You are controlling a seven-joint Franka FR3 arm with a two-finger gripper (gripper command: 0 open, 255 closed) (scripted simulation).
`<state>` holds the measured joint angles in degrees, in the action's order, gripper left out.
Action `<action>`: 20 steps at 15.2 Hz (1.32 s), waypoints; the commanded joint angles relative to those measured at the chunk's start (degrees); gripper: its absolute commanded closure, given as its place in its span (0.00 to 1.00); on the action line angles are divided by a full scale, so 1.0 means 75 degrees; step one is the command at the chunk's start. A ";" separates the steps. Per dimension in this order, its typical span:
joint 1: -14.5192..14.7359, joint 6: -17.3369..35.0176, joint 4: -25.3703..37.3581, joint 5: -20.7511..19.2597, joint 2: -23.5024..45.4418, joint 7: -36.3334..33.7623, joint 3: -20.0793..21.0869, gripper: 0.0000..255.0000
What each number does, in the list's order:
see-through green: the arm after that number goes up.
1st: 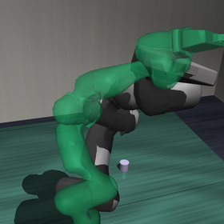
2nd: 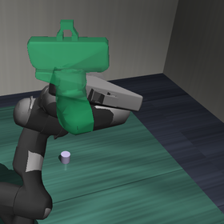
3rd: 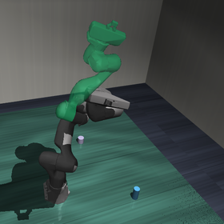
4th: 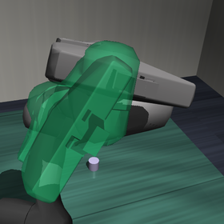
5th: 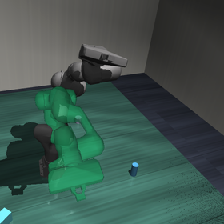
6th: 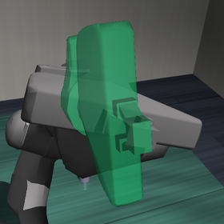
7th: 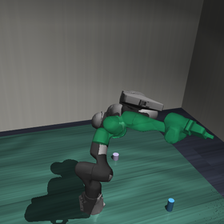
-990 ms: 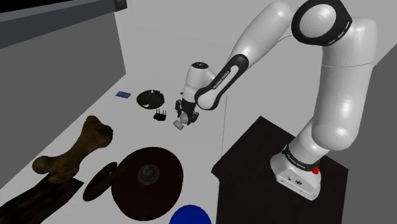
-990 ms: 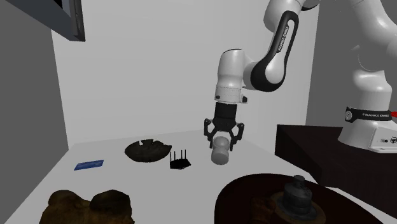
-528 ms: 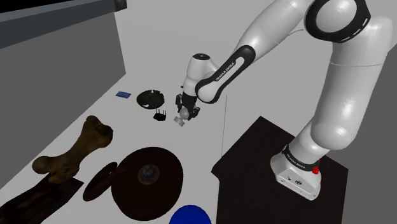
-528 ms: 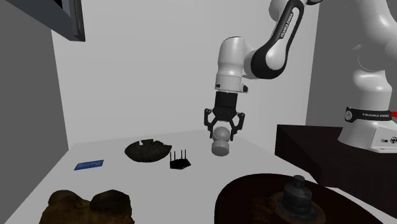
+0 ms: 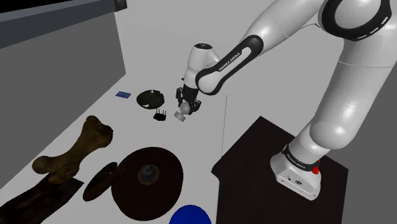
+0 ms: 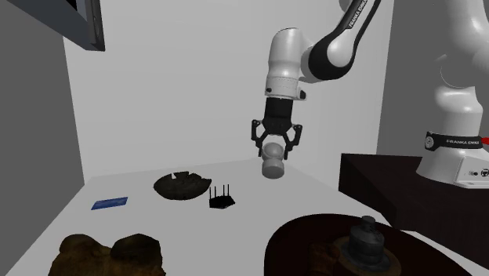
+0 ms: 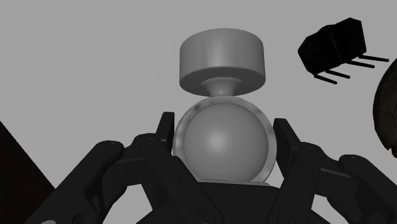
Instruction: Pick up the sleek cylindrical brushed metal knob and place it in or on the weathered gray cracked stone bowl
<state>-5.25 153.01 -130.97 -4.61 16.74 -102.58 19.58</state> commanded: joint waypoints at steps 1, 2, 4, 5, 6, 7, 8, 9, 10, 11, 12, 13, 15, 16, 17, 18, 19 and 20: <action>-0.0041 -0.0157 -0.0013 0.0102 -0.0177 0.0055 0.0065 1.00; 0.0001 -0.0293 0.0346 0.0006 0.0058 0.0022 0.0000 1.00; 0.0081 -0.0582 0.1087 -0.0160 0.0531 -0.0024 -0.0109 1.00; 0.0126 -0.0734 0.1470 -0.0227 0.0770 -0.0035 -0.0161 1.00; 0.0170 -0.0893 0.1861 -0.0287 0.1011 -0.0042 -0.0209 1.00; 0.0216 -0.1057 0.2263 -0.0340 0.1255 -0.0043 -0.0255 1.00; 0.0262 -0.1229 0.2676 -0.0389 0.1504 -0.0041 -0.0296 1.00; 0.0310 -0.1407 0.3102 -0.0432 0.1757 -0.0033 -0.0336 1.00; 0.0360 -0.1592 0.3542 -0.0471 0.2016 -0.0022 -0.0374 1.00; 0.0412 -0.1786 0.3998 -0.0505 0.2282 -0.0007 -0.0410 1.00; 0.0467 -0.1990 0.4473 -0.0535 0.2556 0.0013 -0.0445 1.00; 0.0524 -0.2204 0.4970 -0.0563 0.2840 0.0036 -0.0478 1.00; 0.0651 -0.2671 0.6045 -0.0608 0.3447 0.0095 -0.0542 1.00; 0.0721 -0.2929 0.6635 -0.0627 0.3777 0.0130 -0.0573 1.00; 0.0798 -0.3210 0.7273 -0.0643 0.4131 0.0171 -0.0603 1.00; 0.0884 -0.3520 0.7975 -0.0656 0.4517 0.0219 -0.0634 1.00; 0.0983 -0.3870 0.8765 -0.0667 0.4949 0.0274 -0.0666 1.00; 0.1100 -0.4283 0.9693 -0.0675 0.5453 0.0340 -0.0699 1.00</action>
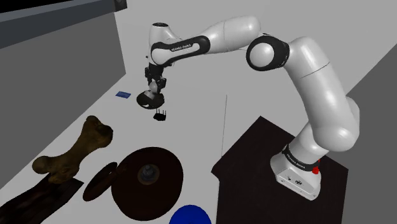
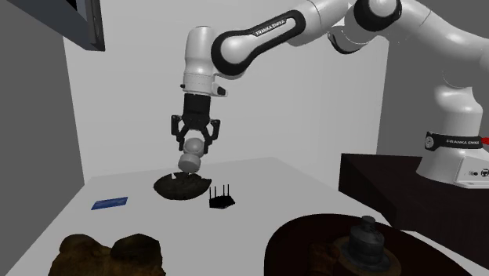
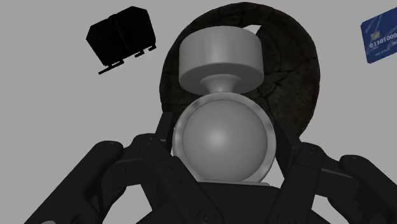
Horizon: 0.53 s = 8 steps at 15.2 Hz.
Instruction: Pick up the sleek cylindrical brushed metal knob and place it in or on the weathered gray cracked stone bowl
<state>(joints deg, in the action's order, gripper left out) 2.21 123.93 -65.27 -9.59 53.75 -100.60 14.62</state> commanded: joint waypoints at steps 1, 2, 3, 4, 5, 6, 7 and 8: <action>0.0261 -0.0942 0.2136 -0.0014 0.1166 0.0163 -0.0076 1.00; 0.0435 -0.1523 0.3435 -0.0007 0.1861 0.0258 -0.0118 1.00; 0.0434 -0.1452 0.3402 -0.0007 0.1899 0.0259 -0.0125 1.00; 0.0436 -0.1397 0.3406 -0.0010 0.1958 0.0262 -0.0130 1.00; 0.0438 -0.1340 0.3404 -0.0014 0.2013 0.0264 -0.0135 1.00; 0.0439 -0.1279 0.3394 -0.0017 0.2063 0.0265 -0.0139 1.00; 0.0442 -0.1227 0.3403 -0.0021 0.2124 0.0268 -0.0144 1.00; 0.0446 -0.1179 0.3421 -0.0024 0.2190 0.0271 -0.0148 1.00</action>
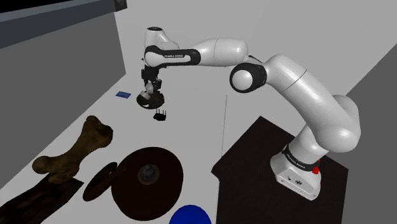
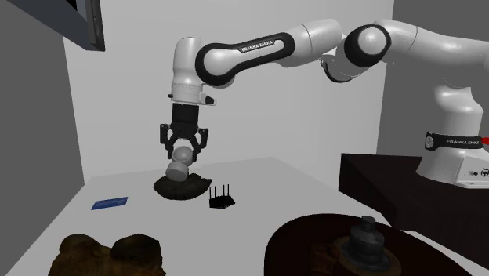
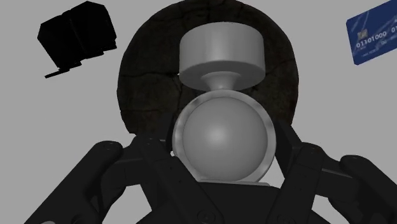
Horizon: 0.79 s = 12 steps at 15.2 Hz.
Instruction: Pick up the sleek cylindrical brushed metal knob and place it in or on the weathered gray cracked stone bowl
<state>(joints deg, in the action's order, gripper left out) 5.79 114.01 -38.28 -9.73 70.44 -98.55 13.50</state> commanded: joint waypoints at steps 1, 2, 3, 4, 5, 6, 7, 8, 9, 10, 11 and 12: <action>-0.0023 0.0181 -0.0135 -0.0008 0.0044 0.0003 -0.0005 1.00; -0.0017 0.0222 -0.0101 -0.0011 0.0119 0.0007 -0.0010 1.00; -0.0009 0.0259 -0.0058 -0.0014 0.0198 0.0012 -0.0015 1.00; -0.0001 0.0291 -0.0005 -0.0016 0.0282 0.0018 -0.0021 1.00; 0.0007 0.0328 0.0039 -0.0019 0.0362 0.0024 -0.0026 1.00; 0.0020 0.0342 0.0132 -0.0020 0.0467 0.0032 -0.0032 1.00; 0.0038 0.0363 0.0253 -0.0021 0.0606 0.0044 -0.0040 1.00; 0.0037 0.0366 0.0244 -0.0021 0.0601 0.0043 -0.0040 1.00; 0.0038 0.0364 0.0250 -0.0021 0.0605 0.0044 -0.0040 1.00; 0.0038 0.0364 0.0250 -0.0021 0.0605 0.0044 -0.0040 1.00; 0.0038 0.0363 0.0253 -0.0021 0.0606 0.0044 -0.0040 1.00; 0.0038 0.0362 0.0253 -0.0021 0.0606 0.0044 -0.0040 1.00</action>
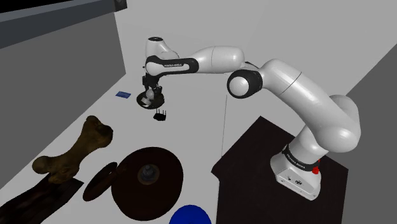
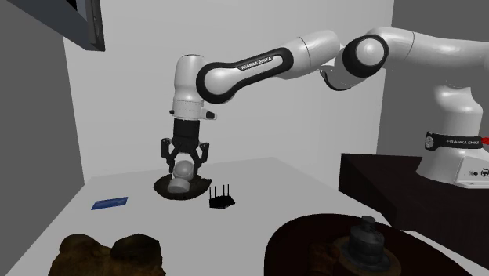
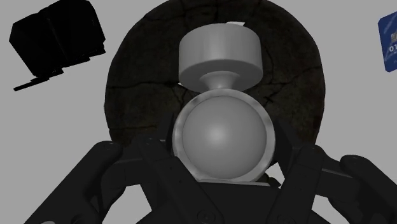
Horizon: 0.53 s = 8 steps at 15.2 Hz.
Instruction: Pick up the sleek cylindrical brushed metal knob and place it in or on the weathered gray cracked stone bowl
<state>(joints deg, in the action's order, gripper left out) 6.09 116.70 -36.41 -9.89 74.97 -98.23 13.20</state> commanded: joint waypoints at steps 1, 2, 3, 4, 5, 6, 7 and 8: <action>-0.0001 0.0003 0.0003 0.0000 0.0001 0.0002 0.0000 1.00; -0.0001 0.0003 0.0004 0.0000 0.0001 0.0002 0.0000 1.00; -0.0001 0.0003 0.0004 0.0000 0.0001 0.0002 0.0000 1.00; -0.0001 0.0002 0.0005 0.0000 0.0002 0.0002 0.0000 0.00; -0.0002 0.0005 -0.0001 0.0000 -0.0001 0.0002 0.0000 0.00; -0.0001 0.0004 0.0002 0.0000 0.0000 0.0002 0.0000 0.00; -0.0001 0.0004 0.0001 0.0000 0.0000 0.0001 0.0000 0.00; -0.0001 0.0003 0.0003 0.0000 0.0001 0.0002 0.0000 0.00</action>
<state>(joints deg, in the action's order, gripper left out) 6.08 116.73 -36.38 -9.89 74.98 -98.22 13.20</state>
